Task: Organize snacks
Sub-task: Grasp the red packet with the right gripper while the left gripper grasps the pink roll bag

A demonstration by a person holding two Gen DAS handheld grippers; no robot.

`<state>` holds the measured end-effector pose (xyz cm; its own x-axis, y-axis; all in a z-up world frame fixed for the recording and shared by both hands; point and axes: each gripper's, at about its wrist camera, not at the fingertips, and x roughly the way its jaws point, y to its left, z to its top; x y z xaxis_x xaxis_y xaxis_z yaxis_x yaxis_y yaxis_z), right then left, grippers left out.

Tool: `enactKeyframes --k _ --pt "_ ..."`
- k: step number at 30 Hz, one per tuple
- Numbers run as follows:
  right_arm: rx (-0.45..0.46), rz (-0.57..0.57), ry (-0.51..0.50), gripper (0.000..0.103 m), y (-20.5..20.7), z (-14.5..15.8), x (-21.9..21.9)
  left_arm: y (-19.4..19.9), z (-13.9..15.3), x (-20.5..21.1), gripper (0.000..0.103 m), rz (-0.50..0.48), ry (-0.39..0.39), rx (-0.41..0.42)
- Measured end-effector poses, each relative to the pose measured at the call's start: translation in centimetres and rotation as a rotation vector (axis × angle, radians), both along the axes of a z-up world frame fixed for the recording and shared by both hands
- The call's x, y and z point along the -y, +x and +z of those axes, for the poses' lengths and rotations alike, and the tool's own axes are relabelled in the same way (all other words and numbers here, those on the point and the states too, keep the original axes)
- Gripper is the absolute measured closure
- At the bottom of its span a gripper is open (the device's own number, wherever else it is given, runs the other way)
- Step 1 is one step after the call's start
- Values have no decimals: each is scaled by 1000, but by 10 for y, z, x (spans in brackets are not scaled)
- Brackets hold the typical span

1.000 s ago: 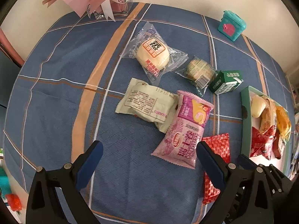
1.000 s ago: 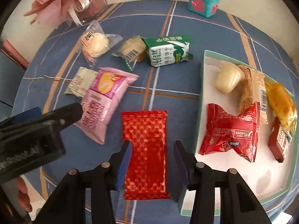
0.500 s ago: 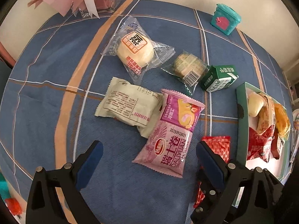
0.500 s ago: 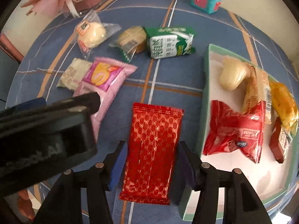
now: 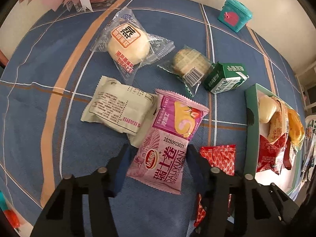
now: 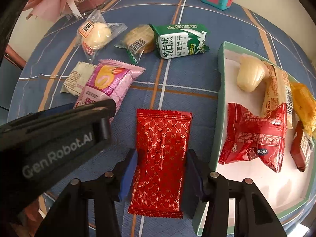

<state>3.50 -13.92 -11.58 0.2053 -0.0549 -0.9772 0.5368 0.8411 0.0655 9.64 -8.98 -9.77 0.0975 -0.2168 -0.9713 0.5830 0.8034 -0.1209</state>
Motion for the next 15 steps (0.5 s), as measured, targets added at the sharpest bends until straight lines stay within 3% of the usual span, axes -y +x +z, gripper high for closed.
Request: enactKeyframes --k 6,15 --pt "28 -1 19 56 -4 2 5 1 4 -4 63 17 -34 -9" --pt "106 -5 19 56 -12 35 8 4 33 -23 64 54 -77 51"
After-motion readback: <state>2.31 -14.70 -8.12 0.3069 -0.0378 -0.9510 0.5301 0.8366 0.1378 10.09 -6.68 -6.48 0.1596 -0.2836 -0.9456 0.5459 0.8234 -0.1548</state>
